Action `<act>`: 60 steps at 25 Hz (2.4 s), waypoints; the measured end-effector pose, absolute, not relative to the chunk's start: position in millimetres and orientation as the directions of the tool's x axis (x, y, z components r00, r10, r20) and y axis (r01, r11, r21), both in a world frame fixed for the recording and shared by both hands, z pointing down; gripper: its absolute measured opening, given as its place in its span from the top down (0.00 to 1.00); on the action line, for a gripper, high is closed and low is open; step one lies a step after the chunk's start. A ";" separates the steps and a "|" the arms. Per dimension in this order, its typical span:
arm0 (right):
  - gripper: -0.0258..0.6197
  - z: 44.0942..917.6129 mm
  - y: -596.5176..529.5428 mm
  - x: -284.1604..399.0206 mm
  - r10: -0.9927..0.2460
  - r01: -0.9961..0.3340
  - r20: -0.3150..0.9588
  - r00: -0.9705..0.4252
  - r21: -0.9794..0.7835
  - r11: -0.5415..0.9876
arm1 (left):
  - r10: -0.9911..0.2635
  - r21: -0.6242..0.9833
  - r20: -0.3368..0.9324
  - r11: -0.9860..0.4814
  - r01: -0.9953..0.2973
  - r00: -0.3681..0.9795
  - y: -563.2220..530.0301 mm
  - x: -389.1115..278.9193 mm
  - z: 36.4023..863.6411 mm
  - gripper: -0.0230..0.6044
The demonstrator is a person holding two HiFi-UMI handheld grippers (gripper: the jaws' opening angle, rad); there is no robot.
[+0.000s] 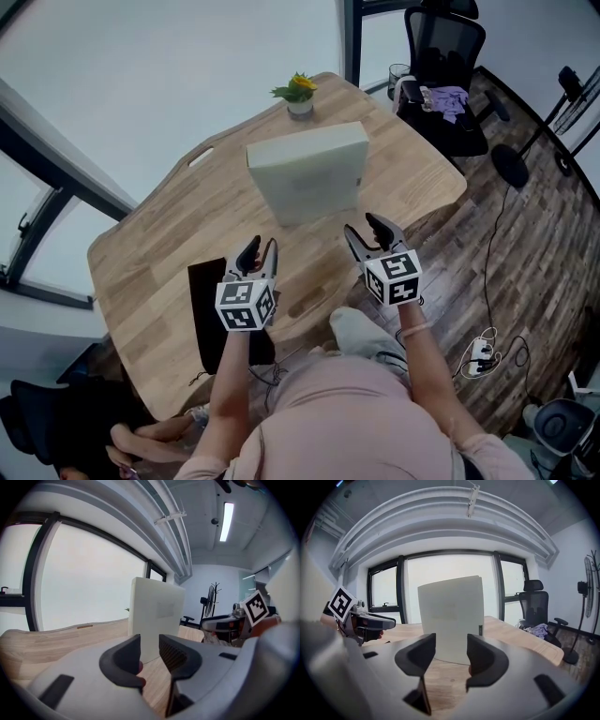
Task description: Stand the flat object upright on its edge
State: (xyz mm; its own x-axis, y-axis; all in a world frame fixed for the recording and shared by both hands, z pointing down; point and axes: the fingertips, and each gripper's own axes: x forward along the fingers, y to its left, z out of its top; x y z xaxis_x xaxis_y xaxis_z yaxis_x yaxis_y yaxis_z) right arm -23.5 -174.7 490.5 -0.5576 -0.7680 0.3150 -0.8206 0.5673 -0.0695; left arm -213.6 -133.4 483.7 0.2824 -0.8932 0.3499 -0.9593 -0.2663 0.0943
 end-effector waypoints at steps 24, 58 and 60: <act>0.81 479.4 -106.7 -28.1 -0.793 -0.833 0.263 -0.550 -0.111 0.541 | -0.916 0.068 0.321 -0.230 -0.971 0.240 -63.8 -202.9 465.3 0.88; 0.96 436.5 -54.4 3.6 -0.772 -0.793 0.184 -0.609 -0.121 0.597 | -0.950 0.029 0.237 -0.202 -0.979 0.203 -1.3 -155.1 412.2 0.95; 0.96 426.8 -48.9 10.2 -0.764 -0.782 0.169 -0.623 -0.115 0.612 | -0.954 0.037 0.223 -0.198 -0.980 0.201 4.0 -146.8 404.5 0.95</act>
State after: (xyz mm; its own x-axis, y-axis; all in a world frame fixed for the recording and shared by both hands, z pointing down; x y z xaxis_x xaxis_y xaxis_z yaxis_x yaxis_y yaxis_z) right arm 10.2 -48.9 426.8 -0.6226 -0.7642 0.1686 -0.7824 0.6121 -0.1150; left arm -146.8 4.0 404.5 0.2012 -0.9537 0.2234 -0.9795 -0.1980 0.0369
